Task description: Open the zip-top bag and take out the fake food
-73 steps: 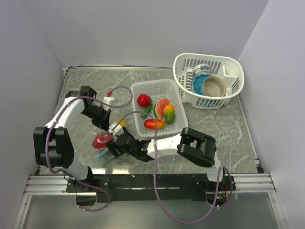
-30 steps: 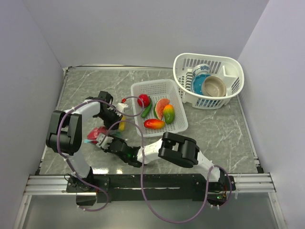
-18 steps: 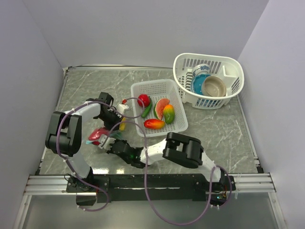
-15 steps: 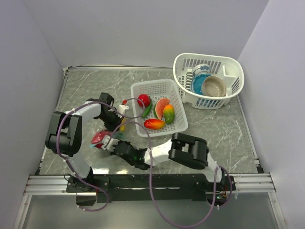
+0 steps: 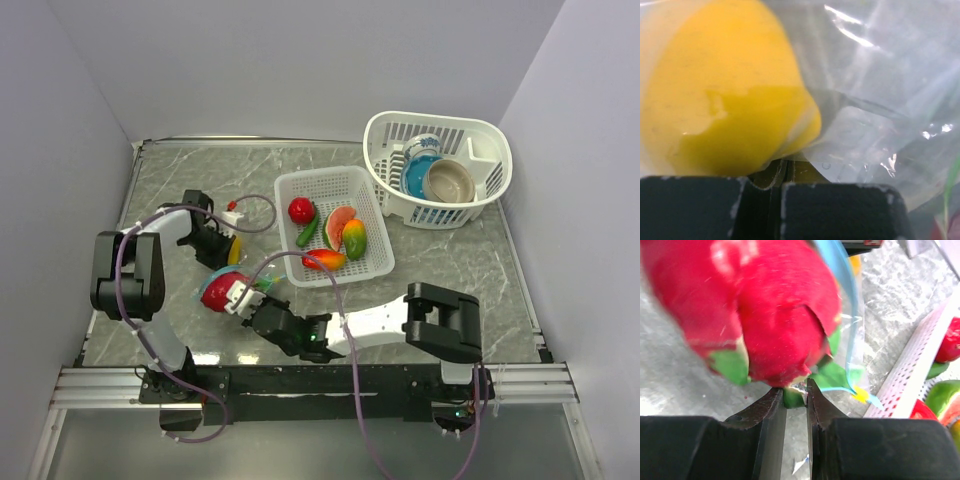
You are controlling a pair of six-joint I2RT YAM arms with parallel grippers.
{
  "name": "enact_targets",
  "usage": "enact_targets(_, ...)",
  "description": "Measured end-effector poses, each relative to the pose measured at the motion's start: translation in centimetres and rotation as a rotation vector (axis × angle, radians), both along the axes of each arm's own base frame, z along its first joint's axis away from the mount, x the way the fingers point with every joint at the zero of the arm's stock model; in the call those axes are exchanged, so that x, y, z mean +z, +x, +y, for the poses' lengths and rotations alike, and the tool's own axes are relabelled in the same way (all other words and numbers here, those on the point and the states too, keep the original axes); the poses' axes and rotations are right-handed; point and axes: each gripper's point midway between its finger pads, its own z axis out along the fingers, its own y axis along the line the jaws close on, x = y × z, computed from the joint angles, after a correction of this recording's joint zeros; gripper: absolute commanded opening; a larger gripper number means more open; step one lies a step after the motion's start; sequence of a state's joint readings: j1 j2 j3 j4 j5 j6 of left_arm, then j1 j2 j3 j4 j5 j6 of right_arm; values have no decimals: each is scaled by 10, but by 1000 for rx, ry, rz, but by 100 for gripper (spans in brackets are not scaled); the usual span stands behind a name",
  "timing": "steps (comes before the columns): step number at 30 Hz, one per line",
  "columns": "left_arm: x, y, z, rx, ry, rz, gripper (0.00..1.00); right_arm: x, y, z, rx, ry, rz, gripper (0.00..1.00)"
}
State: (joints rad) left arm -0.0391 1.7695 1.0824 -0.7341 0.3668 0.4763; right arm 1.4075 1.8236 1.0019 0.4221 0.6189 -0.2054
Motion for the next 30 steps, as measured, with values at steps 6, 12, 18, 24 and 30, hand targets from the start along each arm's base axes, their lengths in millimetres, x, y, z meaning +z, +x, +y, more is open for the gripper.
enact_targets(6,0,3,16,52,-2,-18,1,26,-9,-5,0,22,-14,0)
enact_targets(12,0,5,32,94,0,-23,1,69,1,-22,-52,72,-69,0)
enact_targets(18,0,3,36,86,4,-42,1,108,50,-58,-194,120,-126,0)
enact_targets(24,1,-4,38,70,10,-53,1,109,133,-139,-515,119,-134,0)
enact_targets(30,3,-11,39,66,19,-39,1,86,161,-189,-691,103,-89,3)
